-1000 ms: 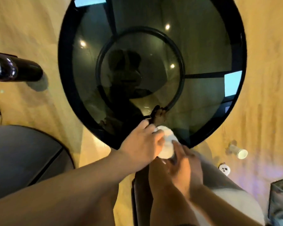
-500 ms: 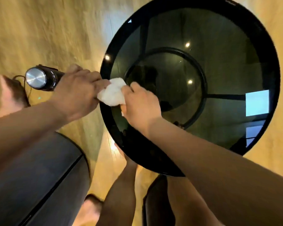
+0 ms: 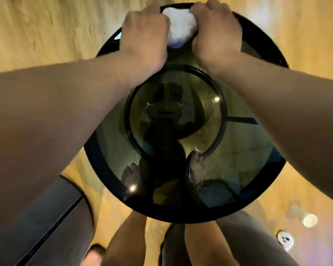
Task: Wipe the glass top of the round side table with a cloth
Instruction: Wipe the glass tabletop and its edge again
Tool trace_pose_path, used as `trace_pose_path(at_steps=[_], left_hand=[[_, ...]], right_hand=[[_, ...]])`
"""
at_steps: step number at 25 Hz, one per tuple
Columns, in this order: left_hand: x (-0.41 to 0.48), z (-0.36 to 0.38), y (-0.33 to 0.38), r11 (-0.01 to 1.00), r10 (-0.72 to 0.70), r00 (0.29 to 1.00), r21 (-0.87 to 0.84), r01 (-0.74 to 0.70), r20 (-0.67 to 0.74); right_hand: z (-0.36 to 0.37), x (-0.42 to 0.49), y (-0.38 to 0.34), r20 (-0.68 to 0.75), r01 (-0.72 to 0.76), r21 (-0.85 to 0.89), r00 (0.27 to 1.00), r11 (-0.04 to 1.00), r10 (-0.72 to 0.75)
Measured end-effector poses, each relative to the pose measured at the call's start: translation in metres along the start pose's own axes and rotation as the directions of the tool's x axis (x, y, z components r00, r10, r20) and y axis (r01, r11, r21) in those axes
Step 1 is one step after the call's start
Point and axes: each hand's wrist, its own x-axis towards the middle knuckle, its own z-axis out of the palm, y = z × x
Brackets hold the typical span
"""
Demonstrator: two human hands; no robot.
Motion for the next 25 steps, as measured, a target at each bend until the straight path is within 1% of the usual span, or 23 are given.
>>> trace_pose_path(at_steps=[2, 3, 4, 5, 6, 7, 8, 9, 10, 11, 13, 15, 17, 18, 19, 20, 21, 22, 23, 24, 25], left_hand=[[-0.040, 0.000, 0.003, 0.995, 0.097, 0.995, 0.006, -0.097, 0.004], [-0.071, 0.005, 0.005, 0.988, 0.156, 0.987, -0.015, -0.156, 0.035], [-0.107, 0.010, 0.008, 0.974, 0.224, 0.970, -0.050, -0.220, 0.094], [-0.147, 0.016, 0.014, 0.955, 0.289, 0.941, -0.120, -0.271, 0.175], [-0.185, 0.021, 0.020, 0.925, 0.367, 0.892, -0.208, -0.319, 0.263], [-0.219, 0.027, 0.027, 0.885, 0.452, 0.827, -0.285, -0.368, 0.335], [-0.243, 0.033, 0.031, 0.849, 0.521, 0.758, -0.327, -0.414, 0.392], [-0.254, 0.038, 0.034, 0.817, 0.574, 0.709, -0.349, -0.459, 0.410], [-0.253, 0.042, 0.032, 0.795, 0.605, 0.689, -0.348, -0.496, 0.400], [-0.242, 0.043, 0.029, 0.786, 0.618, 0.695, -0.322, -0.528, 0.367], [-0.200, 0.037, 0.024, 0.799, 0.600, 0.756, -0.240, -0.551, 0.262], [-0.141, 0.025, 0.020, 0.843, 0.537, 0.821, -0.106, -0.527, 0.196], [-0.080, 0.009, 0.021, 0.866, 0.491, 0.862, 0.041, -0.499, 0.122], [-0.050, 0.001, 0.023, 0.893, 0.425, 0.899, 0.111, -0.435, 0.103], [-0.020, -0.007, 0.027, 0.934, 0.320, 0.944, 0.140, -0.328, 0.075], [0.008, -0.014, 0.032, 0.970, 0.200, 0.978, 0.134, -0.205, 0.053], [0.031, -0.018, 0.040, 0.988, 0.108, 0.994, 0.110, -0.111, 0.034], [0.047, -0.021, 0.050, 0.995, 0.062, 0.998, 0.083, -0.064, 0.023], [0.053, -0.021, 0.058, 0.997, 0.042, 0.999, 0.070, -0.044, 0.024], [0.051, -0.022, 0.063, 0.997, 0.041, 0.998, 0.060, -0.043, 0.043], [0.042, -0.018, 0.063, 0.996, 0.061, 0.996, 0.055, -0.064, 0.058]], right_hand=[[0.000, -0.049, -0.002, 0.002, 0.056, 0.069, 0.998, 0.996, -0.057], [0.000, -0.084, -0.001, 0.029, 0.104, 0.131, 0.994, 0.986, -0.108], [-0.001, -0.123, 0.002, 0.072, 0.144, 0.192, 0.984, 0.971, -0.161], [-0.002, -0.165, 0.004, 0.137, 0.172, 0.235, 0.969, 0.957, -0.208], [-0.003, -0.205, 0.008, 0.225, 0.198, 0.244, 0.941, 0.949, -0.254], [-0.003, -0.242, 0.012, 0.324, 0.234, 0.242, 0.895, 0.942, -0.306], [-0.005, -0.272, 0.014, 0.413, 0.270, 0.246, 0.840, 0.931, -0.352], [-0.006, -0.288, 0.018, 0.462, 0.298, 0.254, 0.798, 0.920, -0.387], [-0.005, -0.291, 0.023, 0.466, 0.323, 0.268, 0.781, 0.908, -0.416], [-0.003, -0.279, 0.029, 0.434, 0.353, 0.266, 0.787, 0.897, -0.438], [-0.002, -0.231, 0.038, 0.354, 0.384, 0.216, 0.826, 0.898, -0.439], [-0.007, -0.166, 0.049, 0.287, 0.389, 0.144, 0.863, 0.910, -0.415], [-0.017, -0.104, 0.058, 0.203, 0.394, 0.036, 0.897, 0.919, -0.392], [-0.023, -0.074, 0.062, 0.147, 0.358, -0.036, 0.925, 0.933, -0.349], [-0.025, -0.044, 0.065, 0.094, 0.282, -0.092, 0.957, 0.955, -0.273], [-0.025, -0.016, 0.067, 0.070, 0.183, -0.108, 0.982, 0.977, -0.177], [-0.025, 0.009, 0.066, 0.093, 0.069, -0.066, 0.994, 0.995, -0.063], [-0.023, 0.027, 0.064, 0.151, -0.049, 0.021, 0.988, 0.999, 0.046], [-0.024, 0.035, 0.061, 0.170, -0.134, 0.057, 0.978, 0.989, 0.123], [-0.025, 0.030, 0.060, 0.161, -0.112, 0.046, 0.982, 0.993, 0.103], [-0.023, 0.016, 0.064, 0.110, -0.020, 0.040, 0.994, 0.999, 0.015]])
